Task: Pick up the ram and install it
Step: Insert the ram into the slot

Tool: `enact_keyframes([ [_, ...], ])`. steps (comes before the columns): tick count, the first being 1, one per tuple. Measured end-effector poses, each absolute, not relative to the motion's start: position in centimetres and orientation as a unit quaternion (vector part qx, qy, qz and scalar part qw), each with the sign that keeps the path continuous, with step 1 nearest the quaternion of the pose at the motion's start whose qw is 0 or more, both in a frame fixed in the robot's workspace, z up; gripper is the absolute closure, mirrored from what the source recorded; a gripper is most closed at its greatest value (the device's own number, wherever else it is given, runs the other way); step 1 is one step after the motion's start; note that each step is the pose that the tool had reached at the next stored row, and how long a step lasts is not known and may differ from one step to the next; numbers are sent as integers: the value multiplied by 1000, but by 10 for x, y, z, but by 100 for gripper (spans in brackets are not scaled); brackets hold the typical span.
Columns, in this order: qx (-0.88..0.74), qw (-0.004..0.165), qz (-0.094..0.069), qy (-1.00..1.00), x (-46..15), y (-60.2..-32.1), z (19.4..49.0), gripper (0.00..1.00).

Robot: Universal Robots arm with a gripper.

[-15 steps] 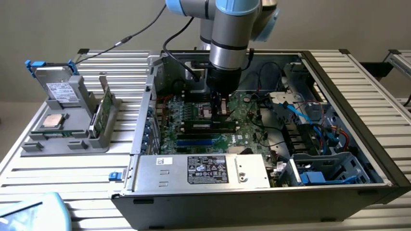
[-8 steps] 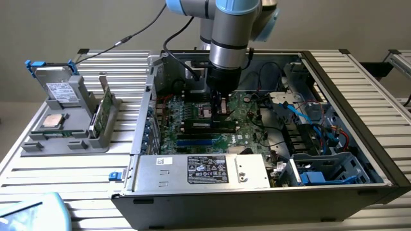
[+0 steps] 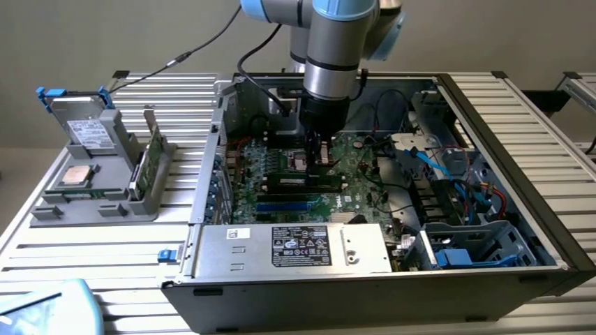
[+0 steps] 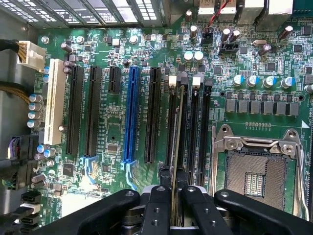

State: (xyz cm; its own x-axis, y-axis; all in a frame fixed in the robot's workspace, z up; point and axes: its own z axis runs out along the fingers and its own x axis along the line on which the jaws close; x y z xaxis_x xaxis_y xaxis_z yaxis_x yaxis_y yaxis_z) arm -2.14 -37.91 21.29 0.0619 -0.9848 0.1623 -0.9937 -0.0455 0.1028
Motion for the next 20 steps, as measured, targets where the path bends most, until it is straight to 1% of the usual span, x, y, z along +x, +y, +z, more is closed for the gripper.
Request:
enact_keyframes([
  [9,727,101,28,-679,-21,-379,214,86],
  [20,728,103,29,-677,-22,-377,214,86],
])
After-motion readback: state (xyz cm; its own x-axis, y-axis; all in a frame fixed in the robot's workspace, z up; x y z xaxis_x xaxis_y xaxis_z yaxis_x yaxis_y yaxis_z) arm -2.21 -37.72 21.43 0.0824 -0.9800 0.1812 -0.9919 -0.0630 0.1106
